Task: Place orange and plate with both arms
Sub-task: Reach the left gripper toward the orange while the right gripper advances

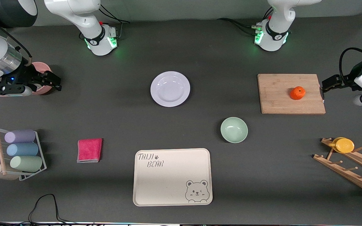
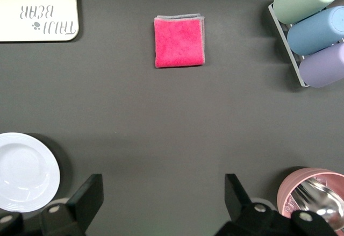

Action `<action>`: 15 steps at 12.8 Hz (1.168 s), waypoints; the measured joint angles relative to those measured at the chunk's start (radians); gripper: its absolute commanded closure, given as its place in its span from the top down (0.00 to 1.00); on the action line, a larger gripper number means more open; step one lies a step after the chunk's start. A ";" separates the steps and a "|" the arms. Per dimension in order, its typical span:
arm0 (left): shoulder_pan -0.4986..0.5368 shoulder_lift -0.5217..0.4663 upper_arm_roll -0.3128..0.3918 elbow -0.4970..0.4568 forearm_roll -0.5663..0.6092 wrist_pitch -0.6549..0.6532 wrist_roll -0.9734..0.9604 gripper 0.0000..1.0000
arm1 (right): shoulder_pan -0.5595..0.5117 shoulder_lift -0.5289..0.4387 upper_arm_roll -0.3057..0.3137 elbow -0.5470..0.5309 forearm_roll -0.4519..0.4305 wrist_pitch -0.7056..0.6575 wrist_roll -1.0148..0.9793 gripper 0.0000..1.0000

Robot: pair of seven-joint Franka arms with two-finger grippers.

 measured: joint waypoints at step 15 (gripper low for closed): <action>0.004 -0.042 0.024 -0.010 0.003 -0.102 0.006 1.00 | 0.000 0.005 0.000 -0.181 0.330 0.051 0.006 1.00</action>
